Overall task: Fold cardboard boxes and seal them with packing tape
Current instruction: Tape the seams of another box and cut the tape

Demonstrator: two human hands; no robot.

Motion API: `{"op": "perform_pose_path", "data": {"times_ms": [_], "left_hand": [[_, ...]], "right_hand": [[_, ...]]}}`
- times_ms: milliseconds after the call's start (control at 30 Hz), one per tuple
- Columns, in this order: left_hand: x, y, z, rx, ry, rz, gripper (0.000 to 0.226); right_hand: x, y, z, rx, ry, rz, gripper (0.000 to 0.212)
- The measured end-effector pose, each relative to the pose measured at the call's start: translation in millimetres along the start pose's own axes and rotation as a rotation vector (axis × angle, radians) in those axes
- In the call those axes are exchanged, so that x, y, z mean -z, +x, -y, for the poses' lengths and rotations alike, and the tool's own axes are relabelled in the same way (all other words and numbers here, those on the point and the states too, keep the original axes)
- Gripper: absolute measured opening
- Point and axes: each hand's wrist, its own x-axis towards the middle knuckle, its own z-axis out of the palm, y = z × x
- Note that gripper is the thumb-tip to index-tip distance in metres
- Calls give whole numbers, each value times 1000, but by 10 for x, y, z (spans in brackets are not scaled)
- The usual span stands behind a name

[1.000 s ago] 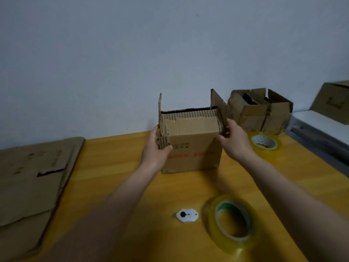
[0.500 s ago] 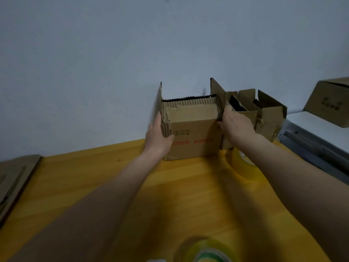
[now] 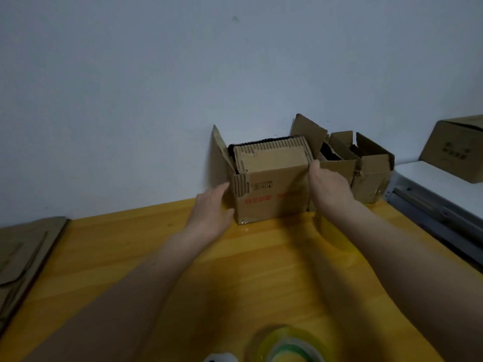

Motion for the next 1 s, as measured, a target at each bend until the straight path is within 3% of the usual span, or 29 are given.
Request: {"op": "perform_pose_path", "data": {"times_ms": [67, 133, 267, 467, 700, 1000], "left_hand": [[73, -202, 217, -29, 298, 94, 57], [156, -461, 447, 2, 425, 186, 52], [480, -1120, 933, 118, 474, 225, 54], [1154, -2130, 1792, 395, 440, 161, 60], [1698, -3070, 2659, 635, 364, 87, 71], [1699, -3460, 3036, 681, 181, 87, 65]], "right_hand": [[33, -248, 210, 124, -12, 65, 27], [33, -483, 463, 276, -51, 135, 29], [16, -929, 1081, 551, -93, 223, 38], [-102, -1476, 2249, 777, -72, 273, 49], [-160, -2042, 3611, 908, 142, 403, 53], [-231, -2280, 4625, 898, 312, 436, 62]]}}
